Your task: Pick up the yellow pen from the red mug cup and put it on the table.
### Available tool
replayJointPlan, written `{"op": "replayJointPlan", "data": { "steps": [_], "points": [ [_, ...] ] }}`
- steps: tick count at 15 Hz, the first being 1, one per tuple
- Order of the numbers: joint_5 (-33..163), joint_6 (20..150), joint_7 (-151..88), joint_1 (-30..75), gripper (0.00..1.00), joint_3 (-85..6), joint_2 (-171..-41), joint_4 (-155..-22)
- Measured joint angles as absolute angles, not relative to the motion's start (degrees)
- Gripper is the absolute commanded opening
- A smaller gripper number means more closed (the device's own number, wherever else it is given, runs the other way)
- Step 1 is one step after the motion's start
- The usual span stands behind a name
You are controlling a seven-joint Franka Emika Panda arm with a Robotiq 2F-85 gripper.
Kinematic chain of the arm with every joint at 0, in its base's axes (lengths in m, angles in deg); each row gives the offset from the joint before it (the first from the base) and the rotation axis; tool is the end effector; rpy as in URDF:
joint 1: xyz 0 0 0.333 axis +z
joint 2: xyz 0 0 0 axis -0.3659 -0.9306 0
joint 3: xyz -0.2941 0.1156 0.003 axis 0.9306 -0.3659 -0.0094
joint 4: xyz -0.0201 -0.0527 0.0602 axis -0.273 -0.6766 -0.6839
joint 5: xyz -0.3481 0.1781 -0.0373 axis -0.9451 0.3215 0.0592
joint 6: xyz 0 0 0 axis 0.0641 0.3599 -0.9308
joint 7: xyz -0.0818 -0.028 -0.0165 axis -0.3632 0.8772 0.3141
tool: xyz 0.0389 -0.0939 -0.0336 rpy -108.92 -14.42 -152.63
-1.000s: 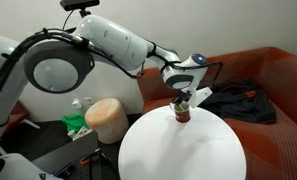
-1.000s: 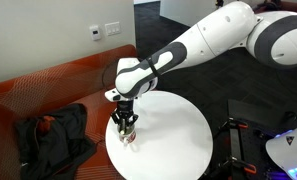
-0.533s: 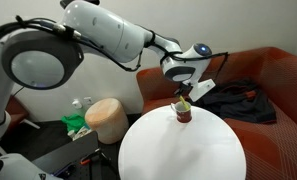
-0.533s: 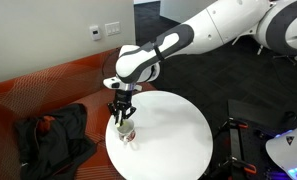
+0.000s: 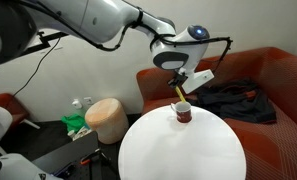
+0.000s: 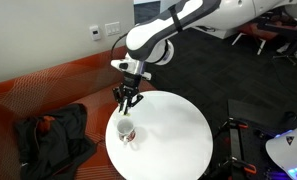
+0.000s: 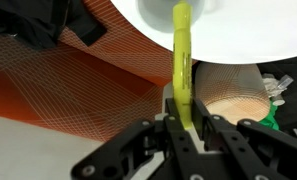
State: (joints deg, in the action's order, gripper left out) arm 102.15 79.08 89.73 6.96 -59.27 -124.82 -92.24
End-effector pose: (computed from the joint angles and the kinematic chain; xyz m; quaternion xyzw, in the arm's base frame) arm 0.6808 0.0130 0.2593 -0.6589 -0.6882 -0.2447 0.1800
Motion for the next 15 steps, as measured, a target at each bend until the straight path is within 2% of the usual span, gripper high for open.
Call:
{"op": "replayJointPlan", "data": {
  "steps": [8,15],
  "points": [
    [110.4,79.0,89.7,6.3,0.05,-52.2,-107.7,-108.2],
    [110.5,82.2,83.9,7.4,0.05,-43.6,-104.0,-114.1]
  ]
}}
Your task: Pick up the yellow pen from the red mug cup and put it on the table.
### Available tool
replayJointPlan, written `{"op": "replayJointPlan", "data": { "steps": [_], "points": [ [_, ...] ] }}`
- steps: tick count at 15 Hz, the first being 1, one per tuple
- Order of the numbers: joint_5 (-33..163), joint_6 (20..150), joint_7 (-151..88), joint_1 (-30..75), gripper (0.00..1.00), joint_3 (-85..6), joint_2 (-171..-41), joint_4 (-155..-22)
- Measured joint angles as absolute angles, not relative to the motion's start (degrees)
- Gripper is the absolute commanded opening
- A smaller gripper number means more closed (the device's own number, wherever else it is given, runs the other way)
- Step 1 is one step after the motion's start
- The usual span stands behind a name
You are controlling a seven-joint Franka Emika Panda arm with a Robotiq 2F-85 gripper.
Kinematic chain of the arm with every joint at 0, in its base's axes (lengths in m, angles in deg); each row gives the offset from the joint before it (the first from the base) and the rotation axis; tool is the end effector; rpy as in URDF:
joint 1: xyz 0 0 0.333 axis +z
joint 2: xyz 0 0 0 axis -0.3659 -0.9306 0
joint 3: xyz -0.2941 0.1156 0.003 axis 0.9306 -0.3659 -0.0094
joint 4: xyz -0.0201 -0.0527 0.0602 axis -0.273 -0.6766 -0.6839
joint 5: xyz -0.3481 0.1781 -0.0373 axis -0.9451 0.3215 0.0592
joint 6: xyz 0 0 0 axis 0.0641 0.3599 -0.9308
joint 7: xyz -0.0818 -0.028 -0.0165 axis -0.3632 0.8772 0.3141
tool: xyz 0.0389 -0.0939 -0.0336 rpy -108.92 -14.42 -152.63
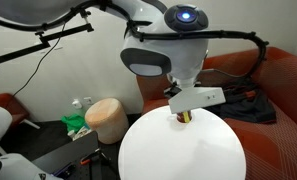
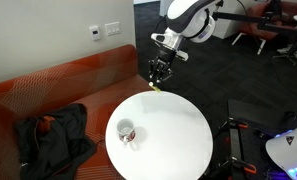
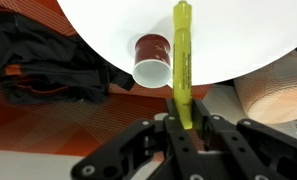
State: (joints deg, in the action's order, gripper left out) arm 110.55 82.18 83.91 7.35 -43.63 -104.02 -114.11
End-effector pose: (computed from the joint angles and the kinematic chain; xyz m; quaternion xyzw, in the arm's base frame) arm 0.5753 -0.1255 0.3152 -0.8012 -0.5342 -0.2362 0.1300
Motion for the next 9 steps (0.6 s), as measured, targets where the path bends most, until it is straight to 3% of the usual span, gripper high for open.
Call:
{"op": "replayJointPlan", "data": {
  "steps": [1,8,9],
  "points": [
    [110.4,83.2,82.6,7.5,0.21,-42.9,-104.1,-114.6],
    [109.9,84.1,80.4,7.9,0.21,-41.8,-104.7,-115.3],
    [109.9,84.1,80.2,7.9,0.05,-41.8,-104.8,-115.3]
  ]
}}
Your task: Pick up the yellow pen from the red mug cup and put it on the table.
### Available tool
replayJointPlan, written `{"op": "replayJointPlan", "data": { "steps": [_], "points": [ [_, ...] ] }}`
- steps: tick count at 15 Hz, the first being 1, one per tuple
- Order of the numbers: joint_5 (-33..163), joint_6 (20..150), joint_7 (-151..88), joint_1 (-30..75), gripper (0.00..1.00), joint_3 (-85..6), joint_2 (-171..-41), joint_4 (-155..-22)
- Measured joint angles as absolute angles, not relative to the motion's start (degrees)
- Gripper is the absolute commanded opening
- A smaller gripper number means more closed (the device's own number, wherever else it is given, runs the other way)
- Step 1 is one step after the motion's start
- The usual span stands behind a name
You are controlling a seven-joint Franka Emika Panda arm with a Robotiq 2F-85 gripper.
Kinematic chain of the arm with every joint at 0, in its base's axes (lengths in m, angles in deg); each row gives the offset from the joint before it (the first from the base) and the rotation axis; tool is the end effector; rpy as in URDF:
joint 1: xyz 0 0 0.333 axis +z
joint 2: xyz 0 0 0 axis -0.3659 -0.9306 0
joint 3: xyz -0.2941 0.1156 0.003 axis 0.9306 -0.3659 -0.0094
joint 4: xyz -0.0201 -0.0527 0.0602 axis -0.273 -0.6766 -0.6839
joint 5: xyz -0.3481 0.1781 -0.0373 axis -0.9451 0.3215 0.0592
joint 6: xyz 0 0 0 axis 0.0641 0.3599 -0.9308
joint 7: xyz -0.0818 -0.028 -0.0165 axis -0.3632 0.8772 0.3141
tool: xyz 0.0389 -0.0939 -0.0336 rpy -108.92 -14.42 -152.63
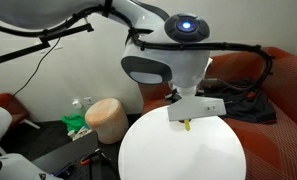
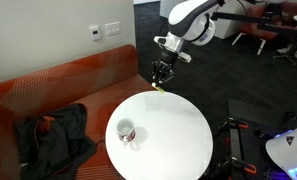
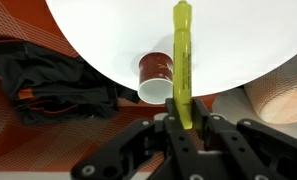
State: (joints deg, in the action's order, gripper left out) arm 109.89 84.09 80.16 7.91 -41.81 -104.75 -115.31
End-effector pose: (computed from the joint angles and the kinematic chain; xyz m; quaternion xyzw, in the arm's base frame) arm 0.5677 -0.1398 0.3007 -0.8294 -0.4978 -0.2197 0.1266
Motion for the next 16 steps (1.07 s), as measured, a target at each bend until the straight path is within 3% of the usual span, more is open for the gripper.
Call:
{"op": "replayJointPlan", "data": {
  "steps": [5,16],
  "points": [
    [110.5,86.1,78.3,7.7,0.05,-40.8,-104.7,-115.2],
    [109.1,103.6,63.6,8.4,0.05,-38.2,-106.5,-115.6]
  ]
}}
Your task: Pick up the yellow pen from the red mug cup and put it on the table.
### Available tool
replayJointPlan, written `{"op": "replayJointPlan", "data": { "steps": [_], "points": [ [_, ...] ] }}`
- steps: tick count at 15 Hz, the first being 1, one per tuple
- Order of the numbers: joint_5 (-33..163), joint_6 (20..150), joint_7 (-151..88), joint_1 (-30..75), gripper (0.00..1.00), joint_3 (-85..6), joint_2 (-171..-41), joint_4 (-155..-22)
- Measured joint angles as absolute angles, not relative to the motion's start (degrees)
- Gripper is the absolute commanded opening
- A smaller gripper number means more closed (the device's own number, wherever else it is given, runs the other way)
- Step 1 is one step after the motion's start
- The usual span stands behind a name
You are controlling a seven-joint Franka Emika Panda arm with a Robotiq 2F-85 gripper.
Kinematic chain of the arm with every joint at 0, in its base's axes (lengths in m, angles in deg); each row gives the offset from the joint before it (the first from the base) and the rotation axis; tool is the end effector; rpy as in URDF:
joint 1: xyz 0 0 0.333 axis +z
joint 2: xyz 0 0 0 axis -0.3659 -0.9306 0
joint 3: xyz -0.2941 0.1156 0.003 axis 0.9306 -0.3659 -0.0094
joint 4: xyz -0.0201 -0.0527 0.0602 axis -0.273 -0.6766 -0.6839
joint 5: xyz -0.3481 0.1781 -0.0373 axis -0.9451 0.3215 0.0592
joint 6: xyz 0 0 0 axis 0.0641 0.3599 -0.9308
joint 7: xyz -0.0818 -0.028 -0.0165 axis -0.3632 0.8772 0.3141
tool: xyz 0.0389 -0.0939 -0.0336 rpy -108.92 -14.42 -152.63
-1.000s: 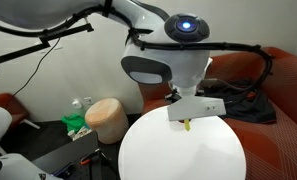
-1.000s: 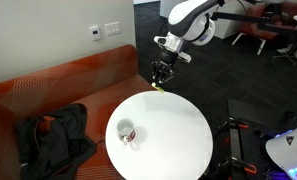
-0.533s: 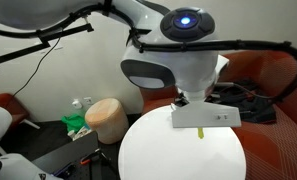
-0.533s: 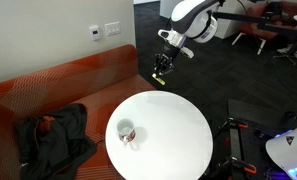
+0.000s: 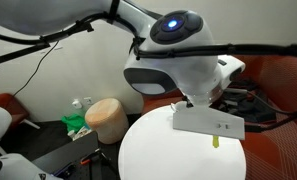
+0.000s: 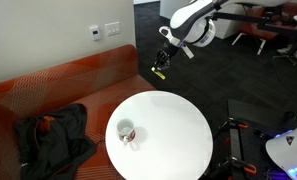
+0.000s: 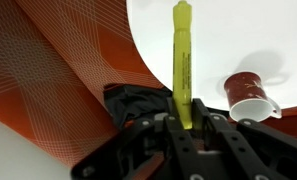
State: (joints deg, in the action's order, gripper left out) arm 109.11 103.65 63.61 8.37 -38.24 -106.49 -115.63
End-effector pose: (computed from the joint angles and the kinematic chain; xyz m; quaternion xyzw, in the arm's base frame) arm 0.5698 -0.2051 0.3080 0.9182 0.3170 0.2373 0.0036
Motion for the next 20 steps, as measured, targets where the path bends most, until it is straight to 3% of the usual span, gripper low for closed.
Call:
{"op": "replayJointPlan", "data": {
  "steps": [2,3,8,9,20],
  "points": [
    [107.4,108.3,58.8,9.2,0.05,-38.1,-107.9,-116.2],
    [106.9,110.2,56.9,9.8,0.21,-37.8,-108.7,-116.6],
    [105.4,111.3,54.0,11.0,0.21,-36.8,-110.8,-117.3],
    [105.4,111.4,54.0,11.0,0.05,-36.8,-110.8,-117.3],
    [106.5,118.1,51.4,11.7,0.05,-36.7,-113.9,-117.4]
  ]
}}
